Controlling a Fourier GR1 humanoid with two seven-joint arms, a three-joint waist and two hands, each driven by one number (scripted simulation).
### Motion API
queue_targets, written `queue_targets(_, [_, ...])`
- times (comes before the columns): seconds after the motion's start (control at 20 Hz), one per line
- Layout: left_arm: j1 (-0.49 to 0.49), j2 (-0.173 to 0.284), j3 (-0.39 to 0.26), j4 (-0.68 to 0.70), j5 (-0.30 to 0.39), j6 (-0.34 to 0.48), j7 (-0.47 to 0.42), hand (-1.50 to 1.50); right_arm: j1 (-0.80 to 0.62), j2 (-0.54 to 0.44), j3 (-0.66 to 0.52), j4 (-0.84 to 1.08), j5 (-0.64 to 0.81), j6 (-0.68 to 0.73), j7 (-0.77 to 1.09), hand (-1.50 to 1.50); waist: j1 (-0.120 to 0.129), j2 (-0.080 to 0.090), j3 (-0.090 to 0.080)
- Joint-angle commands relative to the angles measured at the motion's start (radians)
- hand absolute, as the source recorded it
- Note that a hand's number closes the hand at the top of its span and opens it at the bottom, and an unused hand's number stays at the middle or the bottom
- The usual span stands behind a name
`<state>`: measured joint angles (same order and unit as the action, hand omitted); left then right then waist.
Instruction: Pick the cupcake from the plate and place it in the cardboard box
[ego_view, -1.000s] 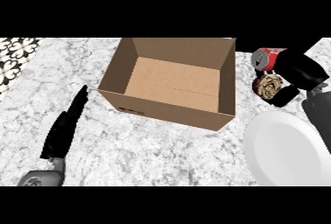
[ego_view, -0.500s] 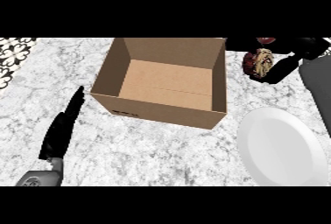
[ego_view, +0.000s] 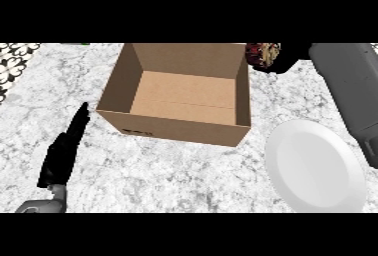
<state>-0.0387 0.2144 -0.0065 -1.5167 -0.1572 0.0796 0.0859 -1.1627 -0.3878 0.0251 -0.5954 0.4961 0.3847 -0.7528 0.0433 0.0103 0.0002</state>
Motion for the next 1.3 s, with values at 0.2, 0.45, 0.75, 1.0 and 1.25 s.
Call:
queue_targets(0.2, [0.040,0.004,0.011,-0.032,-0.010,-0.002,-0.019,0.00,-0.147,0.185,0.035,0.096,0.041,-0.033,0.100,1.50,-0.009,-0.003,-0.001])
queue_targets(0.45, [0.069,0.026,0.037,-0.053,0.021,-0.037,-0.008,0.00,-0.170,0.279,0.064,0.136,0.082,-0.060,0.171,1.50,-0.014,-0.006,-0.001])
queue_targets(0.75, [0.054,0.025,0.036,-0.049,0.005,-0.036,-0.004,0.00,-0.178,0.380,0.103,0.224,0.148,-0.156,0.187,1.50,-0.010,-0.003,0.000])
queue_targets(1.0, [-0.015,-0.026,-0.003,0.018,-0.028,-0.012,-0.013,0.00,-0.196,0.387,0.158,0.307,0.095,-0.186,0.272,1.50,0.012,0.004,-0.001])
queue_targets(1.25, [-0.056,0.005,0.019,0.041,-0.005,-0.056,-0.015,0.00,-0.137,0.387,0.214,0.333,0.030,-0.224,0.245,-1.50,0.041,0.011,-0.002])
